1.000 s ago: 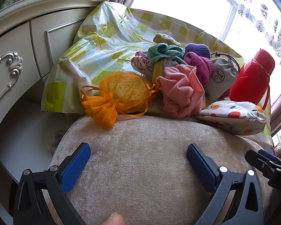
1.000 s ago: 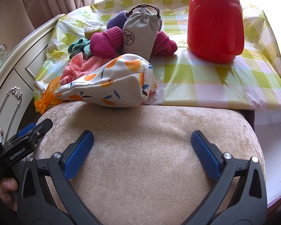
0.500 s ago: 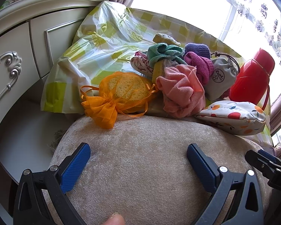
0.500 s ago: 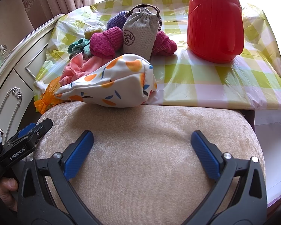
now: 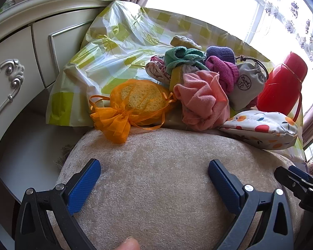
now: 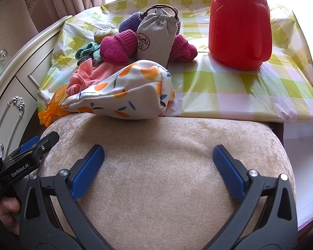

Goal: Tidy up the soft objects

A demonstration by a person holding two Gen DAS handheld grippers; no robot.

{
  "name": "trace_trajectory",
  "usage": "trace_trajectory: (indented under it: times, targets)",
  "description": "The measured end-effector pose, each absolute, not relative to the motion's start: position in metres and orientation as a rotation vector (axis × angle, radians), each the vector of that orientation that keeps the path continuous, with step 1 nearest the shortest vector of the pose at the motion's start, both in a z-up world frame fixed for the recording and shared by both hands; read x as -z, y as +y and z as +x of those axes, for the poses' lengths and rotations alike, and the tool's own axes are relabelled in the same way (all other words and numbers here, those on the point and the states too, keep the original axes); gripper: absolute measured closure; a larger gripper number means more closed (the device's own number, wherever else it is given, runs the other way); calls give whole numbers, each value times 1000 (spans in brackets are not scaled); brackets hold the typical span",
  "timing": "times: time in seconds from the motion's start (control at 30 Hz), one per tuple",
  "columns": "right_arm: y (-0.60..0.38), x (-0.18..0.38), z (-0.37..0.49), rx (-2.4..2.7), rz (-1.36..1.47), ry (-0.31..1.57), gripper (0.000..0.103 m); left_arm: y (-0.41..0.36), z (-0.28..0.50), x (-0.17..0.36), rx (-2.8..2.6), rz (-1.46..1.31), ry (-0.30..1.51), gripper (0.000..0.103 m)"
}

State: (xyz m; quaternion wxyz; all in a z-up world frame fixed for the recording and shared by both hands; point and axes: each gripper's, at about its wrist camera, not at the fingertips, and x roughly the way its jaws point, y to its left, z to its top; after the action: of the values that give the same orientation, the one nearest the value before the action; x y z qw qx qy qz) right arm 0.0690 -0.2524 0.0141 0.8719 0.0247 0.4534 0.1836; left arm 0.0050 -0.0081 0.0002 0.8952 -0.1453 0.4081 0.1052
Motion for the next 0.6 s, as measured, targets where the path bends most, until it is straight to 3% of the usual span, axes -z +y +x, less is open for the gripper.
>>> trace_trajectory:
  times: [0.6]
  targets:
    - [-253,-14,70,-385,57,949,0,13,63,-13,-258,-178,902,0]
